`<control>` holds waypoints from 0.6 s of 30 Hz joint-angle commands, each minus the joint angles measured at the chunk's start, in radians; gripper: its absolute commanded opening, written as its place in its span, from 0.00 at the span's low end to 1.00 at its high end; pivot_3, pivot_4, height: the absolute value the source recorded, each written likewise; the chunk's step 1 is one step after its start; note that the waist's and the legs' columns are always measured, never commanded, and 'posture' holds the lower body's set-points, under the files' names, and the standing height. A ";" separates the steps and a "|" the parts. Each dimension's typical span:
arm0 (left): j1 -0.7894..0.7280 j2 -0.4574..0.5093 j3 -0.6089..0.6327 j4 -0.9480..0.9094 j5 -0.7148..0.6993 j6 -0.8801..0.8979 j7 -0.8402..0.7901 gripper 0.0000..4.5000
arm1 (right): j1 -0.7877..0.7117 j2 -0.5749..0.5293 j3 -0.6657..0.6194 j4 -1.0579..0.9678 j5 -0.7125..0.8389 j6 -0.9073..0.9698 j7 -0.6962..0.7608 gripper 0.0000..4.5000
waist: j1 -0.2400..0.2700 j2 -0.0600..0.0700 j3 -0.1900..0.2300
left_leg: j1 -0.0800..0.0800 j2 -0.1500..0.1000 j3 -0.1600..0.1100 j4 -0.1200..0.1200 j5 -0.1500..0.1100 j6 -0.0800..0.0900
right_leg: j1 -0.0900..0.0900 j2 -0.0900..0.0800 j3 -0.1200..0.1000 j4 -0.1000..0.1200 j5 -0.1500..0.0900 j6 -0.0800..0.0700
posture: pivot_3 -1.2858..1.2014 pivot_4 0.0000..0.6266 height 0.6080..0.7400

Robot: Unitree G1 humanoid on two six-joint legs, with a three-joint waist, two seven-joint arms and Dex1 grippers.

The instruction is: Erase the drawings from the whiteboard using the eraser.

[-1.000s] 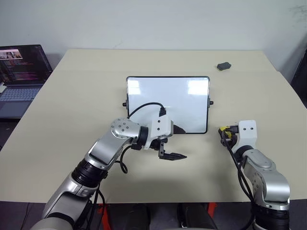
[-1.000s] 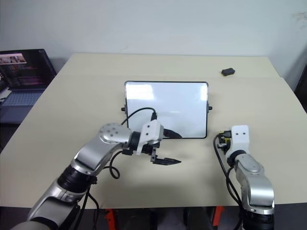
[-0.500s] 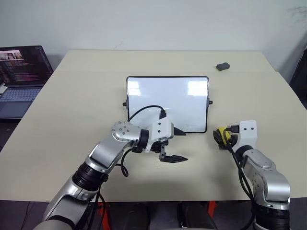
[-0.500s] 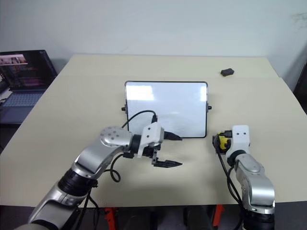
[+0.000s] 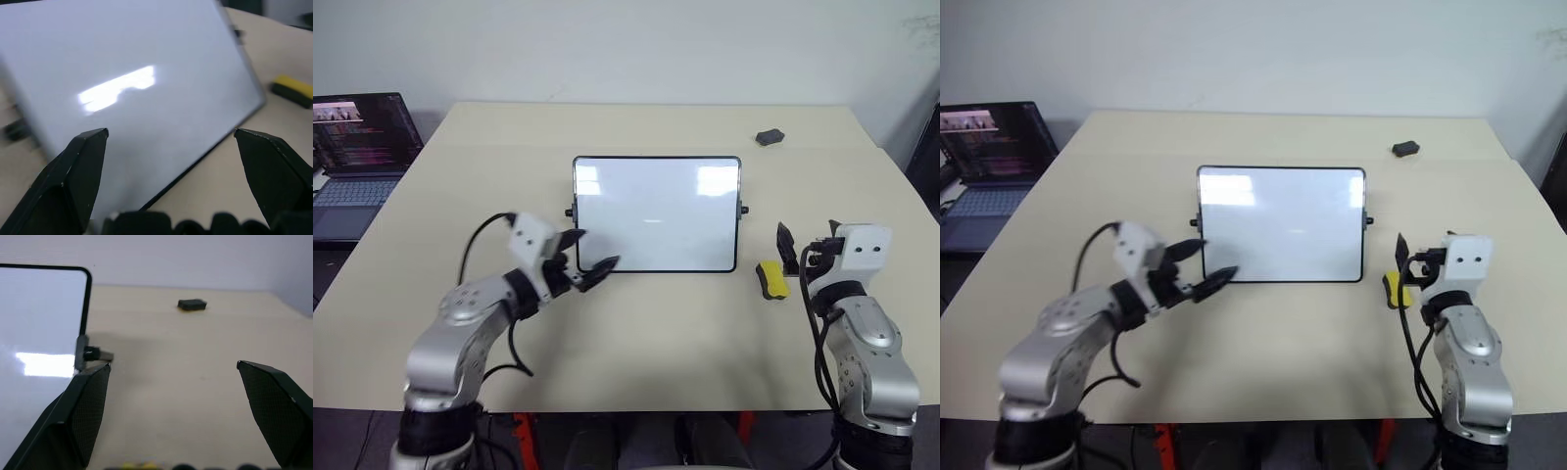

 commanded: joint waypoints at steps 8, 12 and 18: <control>0.119 -0.110 0.079 -0.012 0.069 -0.148 0.222 1.00 | 0.300 0.040 0.041 -0.118 0.146 -0.269 0.160 1.00 | 0.006 0.000 0.000 | 0.009 0.000 -0.001 0.000 0.000 0.000 | 0.011 -0.001 -0.001 -0.001 0.000 0.001 | 0.52 0.24 1.00; 0.134 -0.129 0.060 0.004 0.096 -0.182 0.260 1.00 | 0.391 0.011 0.071 -0.102 0.149 -0.315 0.220 1.00 | 0.001 0.000 0.000 | 0.019 0.000 -0.001 -0.002 0.000 0.000 | 0.021 0.000 -0.001 -0.004 0.000 0.001 | 0.52 0.24 1.00; 0.172 -0.154 0.043 0.022 0.127 -0.224 0.301 1.00 | 0.457 -0.004 0.108 -0.066 0.138 -0.371 0.248 1.00 | 0.001 0.000 0.000 | 0.019 0.000 0.000 -0.002 0.000 0.000 | 0.020 0.000 0.000 -0.004 0.000 0.001 | 0.52 0.24 1.00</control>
